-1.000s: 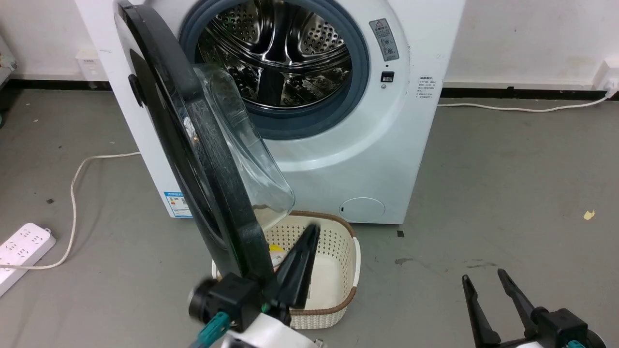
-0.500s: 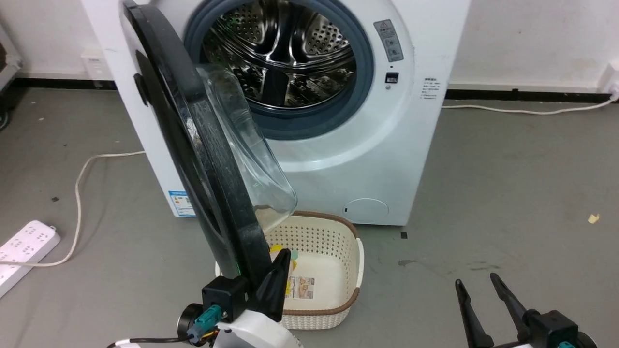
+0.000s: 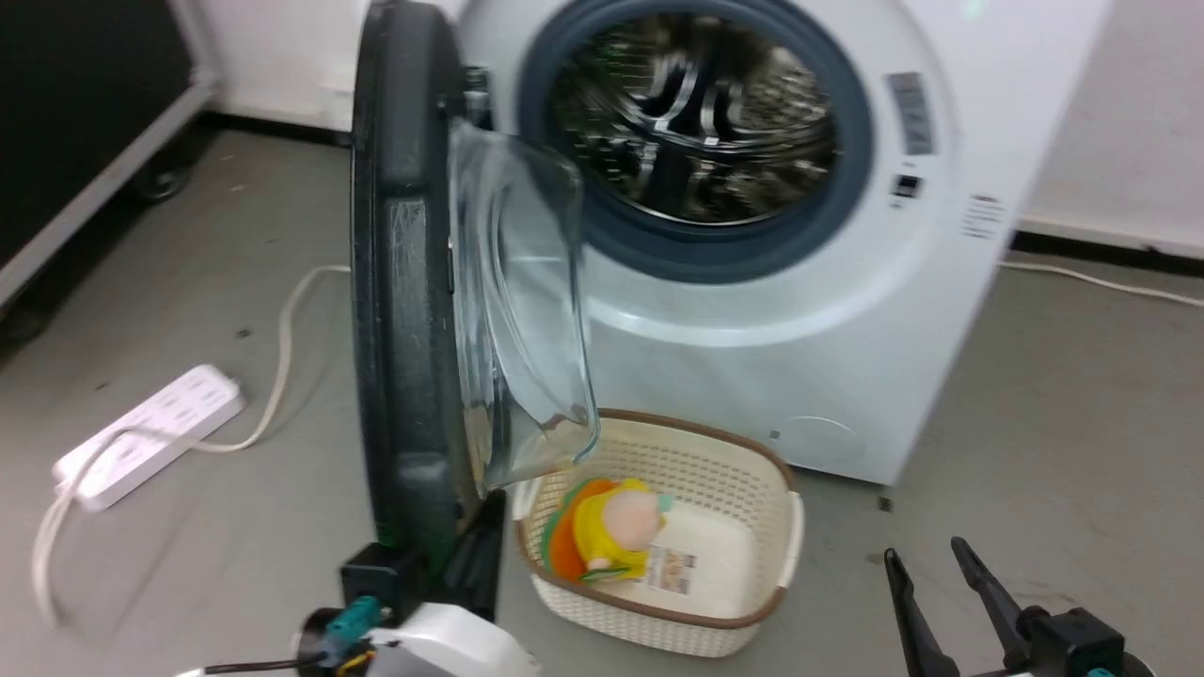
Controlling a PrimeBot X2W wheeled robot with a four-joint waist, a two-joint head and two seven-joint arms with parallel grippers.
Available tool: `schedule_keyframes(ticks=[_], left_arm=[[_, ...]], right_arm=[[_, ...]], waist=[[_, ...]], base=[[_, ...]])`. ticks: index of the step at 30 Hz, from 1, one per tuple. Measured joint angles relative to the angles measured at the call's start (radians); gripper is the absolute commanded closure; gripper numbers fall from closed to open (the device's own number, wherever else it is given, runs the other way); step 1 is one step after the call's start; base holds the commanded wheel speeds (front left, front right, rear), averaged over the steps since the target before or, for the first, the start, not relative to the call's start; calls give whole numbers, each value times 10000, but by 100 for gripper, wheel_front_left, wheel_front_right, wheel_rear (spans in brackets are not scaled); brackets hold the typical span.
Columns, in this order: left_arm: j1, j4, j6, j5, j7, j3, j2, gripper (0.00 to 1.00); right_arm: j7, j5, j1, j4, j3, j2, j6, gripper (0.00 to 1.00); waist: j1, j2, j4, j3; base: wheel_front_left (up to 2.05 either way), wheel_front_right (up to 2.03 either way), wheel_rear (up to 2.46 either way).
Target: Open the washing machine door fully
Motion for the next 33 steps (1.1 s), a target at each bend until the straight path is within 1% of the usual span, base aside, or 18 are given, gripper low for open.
schedule_keyframes(ticks=[7,12,14,15,16,17,22,28,33], left_arm=[[-147,-142,219,-267,207,767,658,100],[-542,-79,291,-552,353,1482,1315,100],[-746,-33,293,-713,399,1753,1524,100],[-746,-33,293,-713,399,1753,1524,100],[-1014,-25,291,-763,439,2006,1795,100],[-1175,-12,291,-809,453,2125,1950,100],[-1791,295,251,-1083,594,2746,2602,100],[-2561,1147,130,-1599,617,3532,3321,100],[-3436,2042,-182,-1850,633,3783,3791,100]], right_arm=[[0,-15,17,138,23,4,0,0],[0,-134,-44,136,29,6,0,0],[2,-232,-128,128,12,6,0,0],[2,-232,-128,128,12,6,0,0],[8,-318,-307,27,-71,8,0,0],[29,-391,-404,-29,-107,6,0,0],[238,-771,-634,-334,-368,8,0,0],[441,-917,-659,-627,-483,-29,0,0],[631,-945,-919,-1011,-483,-136,0,0]], waist=[[0,0,1032,94],[1,0,1327,578],[1,0,1383,835],[1,0,1383,835],[2,0,1420,1118],[2,0,1431,1261],[2,0,1414,1962],[3,0,1315,2607],[2,0,1210,3093]], base=[[0,0,0],[0,0,0],[0,0,0],[0,0,0],[0,0,0],[0,0,0],[0,0,0],[0,0,0],[0,0,0]])
